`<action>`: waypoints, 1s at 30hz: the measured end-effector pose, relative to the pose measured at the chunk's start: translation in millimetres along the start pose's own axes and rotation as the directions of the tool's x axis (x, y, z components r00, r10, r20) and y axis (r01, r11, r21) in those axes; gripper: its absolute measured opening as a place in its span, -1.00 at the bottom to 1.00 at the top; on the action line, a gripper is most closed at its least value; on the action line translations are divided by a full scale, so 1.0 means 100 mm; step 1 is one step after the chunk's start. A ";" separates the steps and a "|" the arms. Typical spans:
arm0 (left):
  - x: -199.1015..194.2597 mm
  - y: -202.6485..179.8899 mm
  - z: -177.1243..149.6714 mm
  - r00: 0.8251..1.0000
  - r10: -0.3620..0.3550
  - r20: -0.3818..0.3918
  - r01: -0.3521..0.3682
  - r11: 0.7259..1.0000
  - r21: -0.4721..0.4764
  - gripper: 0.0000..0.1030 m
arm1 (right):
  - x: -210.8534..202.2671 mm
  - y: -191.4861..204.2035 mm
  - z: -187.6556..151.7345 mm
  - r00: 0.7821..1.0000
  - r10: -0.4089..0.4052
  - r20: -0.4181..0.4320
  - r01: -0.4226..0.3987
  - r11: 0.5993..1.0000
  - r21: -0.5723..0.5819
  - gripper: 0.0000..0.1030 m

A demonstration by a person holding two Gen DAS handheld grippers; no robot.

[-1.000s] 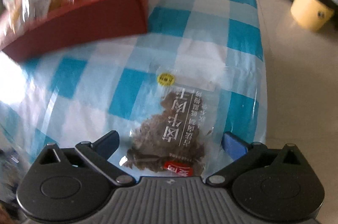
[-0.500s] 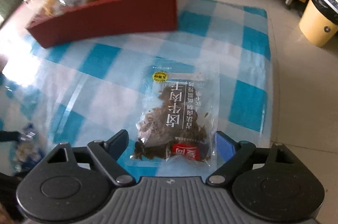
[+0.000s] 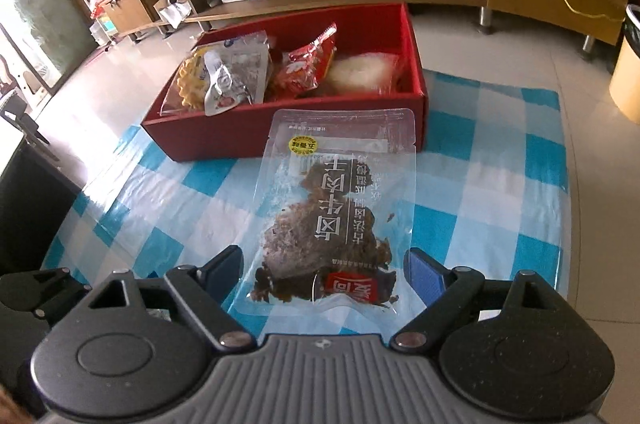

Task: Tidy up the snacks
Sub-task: 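Carry the blue pack and jerky packet in both grippers toward the red box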

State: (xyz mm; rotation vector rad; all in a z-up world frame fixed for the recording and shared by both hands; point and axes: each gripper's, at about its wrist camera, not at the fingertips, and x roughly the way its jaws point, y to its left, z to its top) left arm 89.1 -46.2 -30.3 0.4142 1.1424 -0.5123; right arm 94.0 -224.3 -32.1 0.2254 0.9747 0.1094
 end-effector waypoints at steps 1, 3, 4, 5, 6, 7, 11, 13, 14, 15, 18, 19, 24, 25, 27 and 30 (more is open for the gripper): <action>-0.01 0.02 0.02 1.000 0.008 0.007 -0.008 1.000 -0.009 0.54 | 0.01 0.00 0.00 1.000 -0.002 0.000 0.002 1.000 0.000 0.70; -0.03 0.05 0.05 1.000 0.021 0.019 -0.020 0.999 -0.026 0.55 | 0.03 -0.03 0.00 1.000 -0.005 -0.003 0.005 1.000 0.005 0.70; -0.05 0.06 0.07 0.999 0.028 0.027 -0.027 0.999 -0.032 0.55 | 0.04 -0.04 0.00 1.000 -0.008 -0.005 0.008 1.000 0.008 0.70; -0.06 0.07 0.08 0.999 0.034 0.037 -0.032 0.999 -0.038 0.55 | 0.04 -0.05 0.01 1.000 -0.011 -0.006 0.011 1.000 0.010 0.70; -0.07 0.08 0.10 0.998 0.039 0.044 -0.037 0.998 -0.043 0.55 | 0.05 -0.06 0.01 1.000 -0.012 -0.007 0.012 1.000 0.012 0.70; -0.09 0.09 0.12 0.997 0.049 0.053 -0.046 0.998 -0.047 0.55 | 0.05 -0.06 0.02 1.000 -0.013 -0.006 0.013 1.000 0.011 0.70; -0.14 0.08 0.17 0.992 0.093 0.091 -0.089 0.995 -0.047 0.55 | 0.04 -0.03 0.05 1.000 -0.018 0.006 0.018 1.000 0.003 0.70; -0.16 0.07 0.20 0.989 0.104 0.106 -0.099 0.994 -0.051 0.55 | 0.05 -0.01 0.06 1.000 -0.022 0.008 0.022 1.000 -0.003 0.70; -0.17 0.08 0.21 0.988 0.105 0.111 -0.099 0.994 -0.054 0.55 | 0.05 0.00 0.07 1.000 -0.022 0.008 0.022 1.000 -0.005 0.70; -0.18 0.08 0.22 0.988 0.106 0.115 -0.100 0.993 -0.058 0.55 | 0.06 0.00 0.07 1.000 -0.021 0.008 0.021 1.000 -0.006 0.70; -0.18 0.09 0.25 0.983 0.132 0.125 -0.124 0.990 -0.066 0.55 | 0.06 0.02 0.09 1.000 -0.020 0.011 0.020 1.000 -0.012 0.70; -0.18 0.10 0.25 0.982 0.138 0.127 -0.130 0.989 -0.069 0.55 | 0.06 0.02 0.09 1.000 -0.021 0.014 0.021 1.000 -0.013 0.70; -0.18 0.17 0.28 0.980 0.152 0.126 -0.140 0.985 -0.100 0.55 | 0.03 -0.01 0.11 0.999 -0.030 0.023 0.030 1.000 -0.008 0.70; -0.18 0.18 0.28 0.979 0.159 0.127 -0.146 0.984 -0.105 0.55 | 0.02 -0.02 0.11 0.999 -0.034 0.025 0.034 0.999 -0.007 0.71; -0.19 0.23 0.28 0.977 0.168 0.128 -0.153 0.981 -0.118 0.55 | 0.00 -0.04 0.10 0.999 -0.036 0.028 0.036 0.999 -0.001 0.71; -0.21 0.30 0.29 0.976 0.175 0.130 -0.156 0.978 -0.141 0.55 | -0.04 -0.09 0.06 0.999 -0.042 0.023 0.042 0.999 0.008 0.71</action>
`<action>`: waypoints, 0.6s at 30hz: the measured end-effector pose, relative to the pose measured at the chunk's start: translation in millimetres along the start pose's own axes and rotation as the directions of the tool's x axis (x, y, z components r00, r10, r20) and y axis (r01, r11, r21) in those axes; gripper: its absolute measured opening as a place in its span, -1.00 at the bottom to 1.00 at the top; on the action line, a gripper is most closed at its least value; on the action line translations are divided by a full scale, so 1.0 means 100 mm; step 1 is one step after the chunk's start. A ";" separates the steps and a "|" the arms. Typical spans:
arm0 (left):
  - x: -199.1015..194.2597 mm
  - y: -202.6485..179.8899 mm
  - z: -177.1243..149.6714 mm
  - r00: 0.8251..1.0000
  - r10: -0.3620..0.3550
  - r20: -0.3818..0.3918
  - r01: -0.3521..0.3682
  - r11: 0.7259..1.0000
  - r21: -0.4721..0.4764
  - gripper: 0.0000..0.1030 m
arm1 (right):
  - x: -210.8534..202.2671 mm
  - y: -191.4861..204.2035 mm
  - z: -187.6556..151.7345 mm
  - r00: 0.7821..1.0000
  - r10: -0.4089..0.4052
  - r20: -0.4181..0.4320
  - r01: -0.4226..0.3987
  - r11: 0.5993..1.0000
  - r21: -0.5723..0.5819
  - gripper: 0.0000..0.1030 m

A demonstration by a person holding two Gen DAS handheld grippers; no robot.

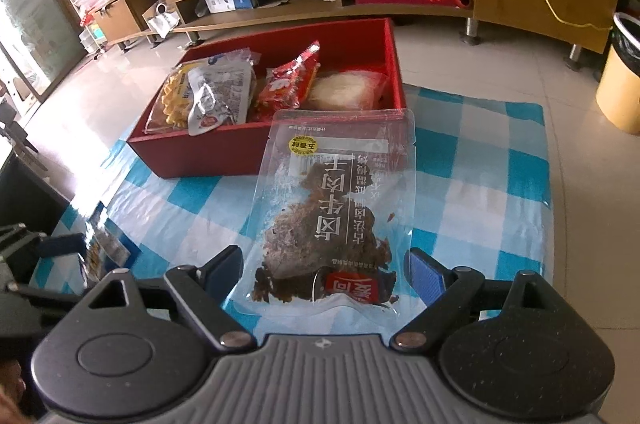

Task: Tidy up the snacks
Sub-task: 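Carry the blue pack and jerky packet in both grippers toward the red box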

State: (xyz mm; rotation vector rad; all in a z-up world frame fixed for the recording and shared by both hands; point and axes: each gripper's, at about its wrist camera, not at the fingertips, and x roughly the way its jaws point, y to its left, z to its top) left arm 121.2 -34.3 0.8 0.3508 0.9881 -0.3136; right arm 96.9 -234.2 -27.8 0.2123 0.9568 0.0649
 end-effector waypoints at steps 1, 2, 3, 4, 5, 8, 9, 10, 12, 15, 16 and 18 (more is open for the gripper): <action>0.00 0.02 0.00 1.000 0.005 0.000 -0.005 1.000 -0.004 0.55 | -0.01 -0.01 -0.02 1.000 -0.006 -0.003 0.006 1.000 -0.003 0.71; 0.01 0.04 0.00 1.000 0.014 -0.001 -0.014 1.000 -0.010 0.55 | -0.02 0.00 -0.05 1.000 -0.014 -0.005 0.014 1.000 -0.010 0.71; 0.02 0.06 0.01 1.000 0.019 -0.002 -0.019 1.000 -0.015 0.55 | -0.03 0.00 -0.07 1.000 -0.019 -0.008 0.018 1.000 -0.016 0.71; 0.02 0.07 0.01 1.000 0.021 -0.003 -0.021 1.000 -0.017 0.55 | -0.04 0.01 -0.10 1.000 -0.019 -0.011 0.019 1.000 -0.023 0.71; 0.03 0.09 0.01 1.000 0.024 -0.003 -0.024 0.999 -0.022 0.55 | -0.05 0.02 -0.12 1.000 -0.015 -0.014 0.015 1.000 -0.026 0.71; 0.04 0.13 0.03 1.000 0.022 -0.006 -0.023 0.999 -0.034 0.56 | -0.09 0.05 -0.20 1.000 -0.005 -0.017 0.005 1.000 -0.026 0.71; 0.04 0.14 0.03 1.000 0.022 -0.005 -0.022 0.999 -0.039 0.55 | -0.11 0.06 -0.24 1.000 -0.007 -0.010 0.007 1.000 -0.020 0.71; 0.03 0.15 0.04 1.000 0.021 -0.003 -0.021 0.999 -0.043 0.56 | -0.13 0.08 -0.29 1.000 -0.011 -0.005 0.011 1.000 -0.015 0.71; 0.03 0.17 0.04 1.000 0.019 -0.004 -0.020 0.998 -0.052 0.56 | -0.16 0.12 -0.37 1.000 -0.015 -0.001 0.015 1.000 -0.009 0.71; 0.03 0.22 -0.02 0.999 0.027 -0.020 -0.029 0.996 -0.088 0.56 | -0.18 0.16 -0.51 1.000 0.001 -0.012 0.000 1.000 0.019 0.71; 0.03 0.23 -0.04 0.999 0.027 -0.027 -0.029 0.995 -0.096 0.56 | -0.17 0.18 -0.54 1.000 0.001 -0.015 0.000 1.000 0.022 0.71; 0.03 0.25 -0.08 0.999 0.031 -0.034 -0.035 0.992 -0.121 0.56 | -0.17 0.20 -0.56 1.000 -0.002 -0.014 0.003 1.000 0.016 0.71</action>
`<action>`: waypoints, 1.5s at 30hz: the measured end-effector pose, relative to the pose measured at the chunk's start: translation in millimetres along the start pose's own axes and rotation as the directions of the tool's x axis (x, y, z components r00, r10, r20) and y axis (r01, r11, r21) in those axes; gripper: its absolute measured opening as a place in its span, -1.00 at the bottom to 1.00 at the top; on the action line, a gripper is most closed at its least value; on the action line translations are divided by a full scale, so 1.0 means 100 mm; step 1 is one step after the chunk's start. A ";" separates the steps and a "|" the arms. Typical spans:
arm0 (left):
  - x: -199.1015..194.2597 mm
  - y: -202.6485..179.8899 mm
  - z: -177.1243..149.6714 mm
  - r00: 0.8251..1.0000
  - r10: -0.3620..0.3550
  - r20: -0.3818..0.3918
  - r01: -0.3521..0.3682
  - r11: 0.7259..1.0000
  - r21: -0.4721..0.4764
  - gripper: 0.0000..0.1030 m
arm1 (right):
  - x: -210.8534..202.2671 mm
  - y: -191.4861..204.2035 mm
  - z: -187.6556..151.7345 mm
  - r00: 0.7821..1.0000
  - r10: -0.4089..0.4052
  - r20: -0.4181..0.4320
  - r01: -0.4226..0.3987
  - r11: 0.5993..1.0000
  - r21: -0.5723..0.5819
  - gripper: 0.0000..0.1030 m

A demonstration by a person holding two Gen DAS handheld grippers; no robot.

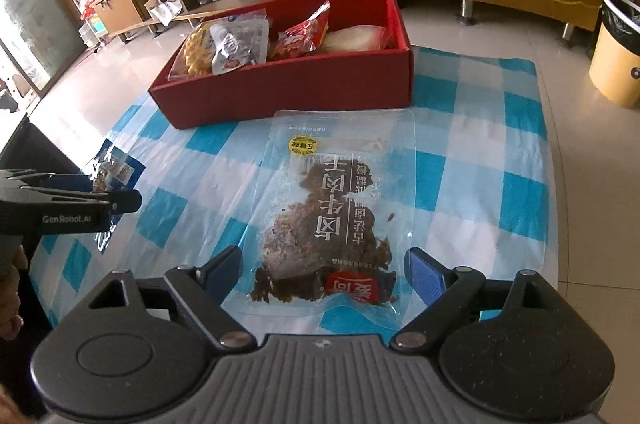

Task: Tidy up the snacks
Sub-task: 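Carry the blue pack and jerky packet in both grippers toward the red box, then lower both packs into the red box and open the left gripper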

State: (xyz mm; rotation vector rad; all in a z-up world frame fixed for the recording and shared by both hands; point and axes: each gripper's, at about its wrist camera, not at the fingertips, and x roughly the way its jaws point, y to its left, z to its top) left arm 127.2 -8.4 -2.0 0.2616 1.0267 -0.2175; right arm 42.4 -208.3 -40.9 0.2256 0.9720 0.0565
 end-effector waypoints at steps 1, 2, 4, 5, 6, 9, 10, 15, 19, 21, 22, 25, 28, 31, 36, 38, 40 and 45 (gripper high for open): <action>0.00 0.00 -0.02 1.000 0.004 -0.001 -0.004 1.000 -0.008 0.56 | 0.00 0.02 0.00 1.000 -0.004 0.002 0.004 1.000 -0.006 0.71; -0.01 0.00 -0.03 1.000 0.005 -0.003 -0.005 1.000 -0.015 0.56 | 0.01 0.04 0.02 1.000 -0.008 0.006 0.008 1.000 -0.015 0.71; -0.02 -0.04 -0.04 1.000 0.001 -0.007 -0.001 1.000 -0.025 0.56 | 0.02 0.09 0.09 1.000 -0.017 0.020 0.018 0.999 -0.034 0.71; -0.03 -0.07 -0.03 1.000 -0.004 -0.006 0.004 1.000 -0.029 0.56 | 0.02 0.13 0.14 0.999 -0.015 0.032 0.016 0.999 -0.041 0.71; -0.04 -0.09 -0.01 1.000 -0.008 -0.003 0.008 1.000 -0.030 0.56 | 0.02 0.15 0.18 0.999 -0.010 0.039 0.012 0.999 -0.044 0.71; -0.10 -0.17 0.05 1.000 -0.016 0.027 0.017 0.999 -0.042 0.56 | 0.01 0.23 0.33 0.998 -0.003 0.070 0.006 0.999 -0.049 0.71; -0.13 -0.19 0.06 0.999 -0.013 0.039 0.015 0.999 -0.050 0.56 | 0.00 0.25 0.37 0.997 -0.003 0.083 0.007 0.999 -0.048 0.71; -0.27 -0.21 0.07 0.998 0.001 0.060 0.006 0.993 -0.120 0.56 | -0.11 0.27 0.51 0.990 0.003 0.138 0.001 1.000 -0.028 0.71; -0.40 -0.26 0.17 0.996 0.021 0.082 -0.012 0.994 -0.108 0.56 | -0.24 0.27 0.57 0.981 0.005 0.192 -0.001 1.000 -0.020 0.71; -0.45 -0.28 0.24 0.994 0.018 0.112 -0.005 0.994 -0.110 0.56 | -0.29 0.25 0.61 0.976 -0.005 0.219 0.008 1.000 -0.011 0.71; -0.45 -0.29 0.28 0.993 0.022 0.119 -0.009 0.993 -0.114 0.56 | -0.30 0.25 0.63 0.974 -0.010 0.226 0.012 1.000 -0.008 0.71; -0.45 -0.35 0.41 0.991 0.008 0.136 0.006 0.994 -0.107 0.56 | -0.29 0.23 0.73 0.970 -0.030 0.241 0.032 0.999 -0.004 0.71; -0.45 -0.43 0.55 0.985 0.013 0.173 0.004 0.995 -0.096 0.55 | -0.27 0.19 0.81 0.967 -0.045 0.252 0.043 0.999 0.011 0.71; -0.45 -0.47 0.66 0.981 0.000 0.195 0.020 0.995 -0.097 0.56 | -0.28 0.14 0.85 0.962 -0.061 0.266 0.055 0.998 0.028 0.71; -0.41 -0.48 0.74 0.978 -0.011 0.209 0.035 0.993 -0.110 0.56 | -0.31 0.12 0.90 0.955 -0.073 0.286 0.067 0.997 0.031 0.71; -0.39 -0.47 0.75 0.978 -0.016 0.207 0.041 0.992 -0.117 0.56 | -0.30 0.14 0.92 0.955 -0.077 0.288 0.073 0.997 0.026 0.71; -0.37 -0.45 0.77 0.977 -0.010 0.213 0.037 0.992 -0.121 0.56 | -0.29 0.14 0.94 0.954 -0.082 0.290 0.079 0.997 0.021 0.71; -0.35 -0.41 0.84 0.976 -0.004 0.219 0.036 0.989 -0.141 0.56 | -0.27 0.14 1.01 0.952 -0.088 0.295 0.084 0.996 0.025 0.71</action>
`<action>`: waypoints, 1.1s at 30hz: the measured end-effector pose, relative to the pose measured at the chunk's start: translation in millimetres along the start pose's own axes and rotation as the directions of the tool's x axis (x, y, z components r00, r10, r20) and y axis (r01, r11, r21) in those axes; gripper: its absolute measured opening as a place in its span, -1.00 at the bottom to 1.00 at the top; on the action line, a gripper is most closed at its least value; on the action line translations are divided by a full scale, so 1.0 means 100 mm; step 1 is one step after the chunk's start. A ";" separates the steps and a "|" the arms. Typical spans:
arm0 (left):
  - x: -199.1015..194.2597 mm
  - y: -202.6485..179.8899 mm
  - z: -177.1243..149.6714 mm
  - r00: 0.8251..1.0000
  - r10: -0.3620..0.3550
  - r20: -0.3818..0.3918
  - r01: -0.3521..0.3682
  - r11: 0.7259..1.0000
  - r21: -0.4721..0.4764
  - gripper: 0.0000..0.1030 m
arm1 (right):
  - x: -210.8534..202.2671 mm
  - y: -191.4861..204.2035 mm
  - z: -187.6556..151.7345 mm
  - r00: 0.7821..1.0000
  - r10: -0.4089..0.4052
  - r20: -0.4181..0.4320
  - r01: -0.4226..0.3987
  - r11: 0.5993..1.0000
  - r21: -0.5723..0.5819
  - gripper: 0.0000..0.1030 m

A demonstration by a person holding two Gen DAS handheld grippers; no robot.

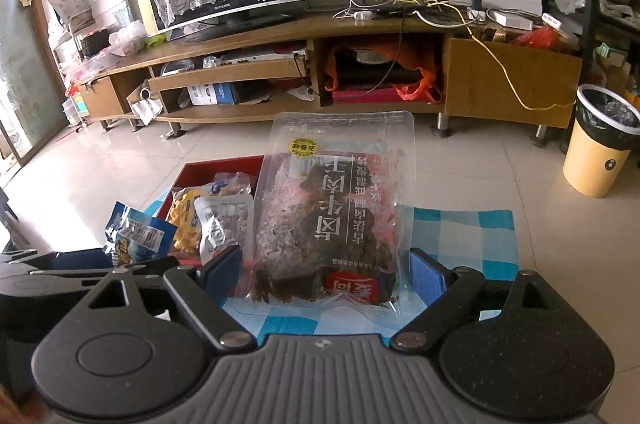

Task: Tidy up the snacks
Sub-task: 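Lower both packs into the red box and open the left gripper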

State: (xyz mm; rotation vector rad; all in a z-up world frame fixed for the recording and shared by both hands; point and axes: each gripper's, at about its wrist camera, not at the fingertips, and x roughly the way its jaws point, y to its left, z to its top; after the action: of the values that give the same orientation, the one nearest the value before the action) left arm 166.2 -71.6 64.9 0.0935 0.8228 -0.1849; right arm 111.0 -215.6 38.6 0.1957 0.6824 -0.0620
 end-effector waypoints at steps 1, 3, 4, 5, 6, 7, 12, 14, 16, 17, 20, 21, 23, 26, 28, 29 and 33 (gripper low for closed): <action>0.01 0.01 0.02 1.000 0.005 0.002 -0.005 1.000 0.000 0.56 | 0.01 -0.01 0.01 1.000 -0.001 0.002 0.001 1.000 0.002 0.71; 0.02 0.02 0.05 1.000 0.008 0.009 -0.008 1.000 -0.004 0.56 | 0.03 -0.02 0.04 1.000 -0.005 0.003 0.005 1.000 0.004 0.71; 0.03 0.02 0.06 1.000 0.010 0.015 -0.010 1.000 -0.008 0.56 | 0.04 -0.02 0.05 1.000 -0.006 0.004 0.006 1.000 0.005 0.71; 0.04 0.03 0.07 1.000 0.013 0.016 -0.013 1.000 -0.010 0.56 | 0.05 -0.02 0.06 1.000 -0.007 0.006 0.007 1.000 0.005 0.71; 0.06 0.04 0.09 1.000 0.016 0.013 -0.015 1.000 -0.014 0.56 | 0.05 -0.02 0.08 1.000 -0.008 0.008 0.008 1.000 0.004 0.71; 0.08 0.04 0.11 1.000 0.015 0.009 -0.015 1.000 -0.018 0.56 | 0.06 -0.02 0.09 1.000 -0.008 0.012 0.008 1.000 0.002 0.71; 0.13 0.03 0.17 1.000 0.022 0.017 -0.022 1.000 -0.016 0.56 | 0.12 -0.02 0.17 1.000 -0.014 0.020 0.014 1.000 0.004 0.71; 0.15 0.03 0.20 1.000 0.023 0.021 -0.023 1.000 -0.019 0.57 | 0.14 -0.03 0.20 1.000 -0.017 0.025 0.017 1.000 0.004 0.71; 0.18 0.04 0.23 0.999 0.027 0.023 -0.026 0.999 -0.019 0.57 | 0.15 -0.04 0.24 0.999 -0.019 0.030 0.019 1.000 0.007 0.71; 0.19 0.04 0.25 0.999 0.029 0.024 -0.029 0.999 -0.020 0.57 | 0.16 -0.05 0.25 0.999 -0.020 0.033 0.019 1.000 0.009 0.71; 0.23 0.07 0.29 0.999 0.034 0.025 -0.033 0.999 -0.025 0.57 | 0.18 -0.06 0.29 0.999 -0.023 0.041 0.023 1.000 0.012 0.71; 0.24 0.07 0.30 0.999 0.035 0.026 -0.034 0.999 -0.027 0.57 | 0.20 -0.06 0.30 0.999 -0.025 0.042 0.024 1.000 0.014 0.71; 0.26 0.09 0.33 0.999 0.037 0.027 -0.036 0.999 -0.029 0.57 | 0.23 -0.06 0.32 0.999 -0.027 0.043 0.026 1.000 0.017 0.71; 0.29 0.09 0.37 0.999 0.042 0.030 -0.041 0.999 -0.025 0.57 | 0.29 -0.06 0.37 0.999 -0.029 0.038 0.029 0.999 0.015 0.71; 0.32 0.09 0.40 0.999 0.045 0.030 -0.044 0.999 -0.023 0.57 | 0.32 -0.06 0.40 0.999 -0.028 0.038 0.027 1.000 0.013 0.71; 0.33 0.08 0.41 0.999 0.045 0.030 -0.045 0.999 -0.023 0.57 | 0.34 -0.05 0.41 0.999 -0.027 0.038 0.026 1.000 0.011 0.71; 0.39 0.08 0.46 0.998 0.048 0.027 -0.047 0.999 -0.026 0.57 | 0.39 -0.03 0.45 0.999 -0.022 0.037 0.022 1.000 0.003 0.71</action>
State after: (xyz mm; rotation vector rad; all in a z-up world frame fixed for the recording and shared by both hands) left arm 226.7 -75.8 68.0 0.0863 0.7944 -0.1303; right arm 169.1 -227.1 47.6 0.1891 0.6474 -0.0879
